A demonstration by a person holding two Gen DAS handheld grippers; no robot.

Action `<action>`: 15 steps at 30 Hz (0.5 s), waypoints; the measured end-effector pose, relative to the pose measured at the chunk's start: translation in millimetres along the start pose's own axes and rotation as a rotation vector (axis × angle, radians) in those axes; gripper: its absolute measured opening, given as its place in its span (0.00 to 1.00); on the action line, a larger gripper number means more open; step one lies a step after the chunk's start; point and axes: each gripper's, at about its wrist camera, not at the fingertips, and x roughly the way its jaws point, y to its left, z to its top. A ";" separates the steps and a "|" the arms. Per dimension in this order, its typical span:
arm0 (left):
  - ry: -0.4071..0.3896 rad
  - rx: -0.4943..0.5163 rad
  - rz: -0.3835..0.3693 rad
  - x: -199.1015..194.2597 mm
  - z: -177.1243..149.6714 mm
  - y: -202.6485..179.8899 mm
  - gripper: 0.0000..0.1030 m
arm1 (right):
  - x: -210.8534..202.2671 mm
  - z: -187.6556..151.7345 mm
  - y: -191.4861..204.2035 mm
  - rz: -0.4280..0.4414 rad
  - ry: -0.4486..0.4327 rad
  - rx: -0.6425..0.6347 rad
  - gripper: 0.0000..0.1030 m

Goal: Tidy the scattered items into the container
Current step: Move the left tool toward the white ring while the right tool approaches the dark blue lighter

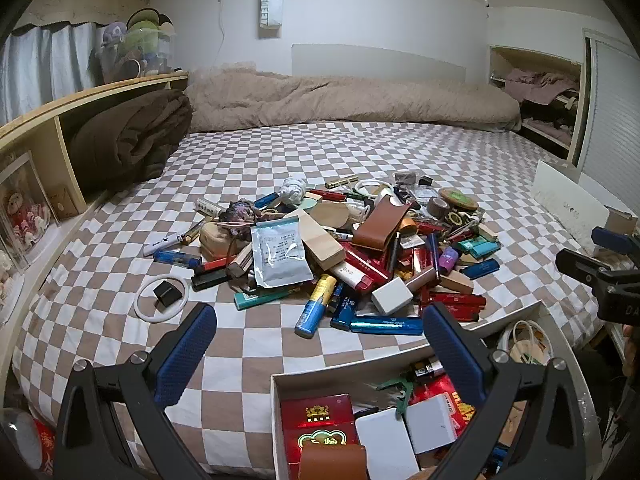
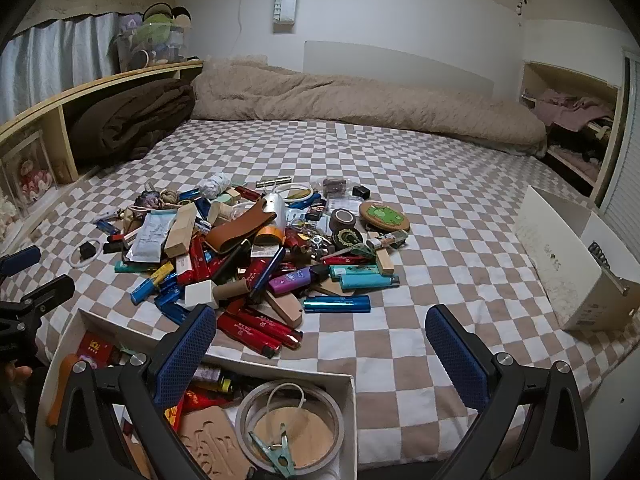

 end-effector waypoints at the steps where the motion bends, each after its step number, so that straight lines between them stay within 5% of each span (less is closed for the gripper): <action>1: 0.002 0.001 0.001 1.0 0.3 -0.4 1.00 | 1.4 0.2 0.7 0.000 0.002 -0.002 1.00; 15: 0.058 -0.009 0.018 24.9 0.5 12.8 1.00 | 27.4 5.2 8.8 0.016 0.046 -0.018 1.00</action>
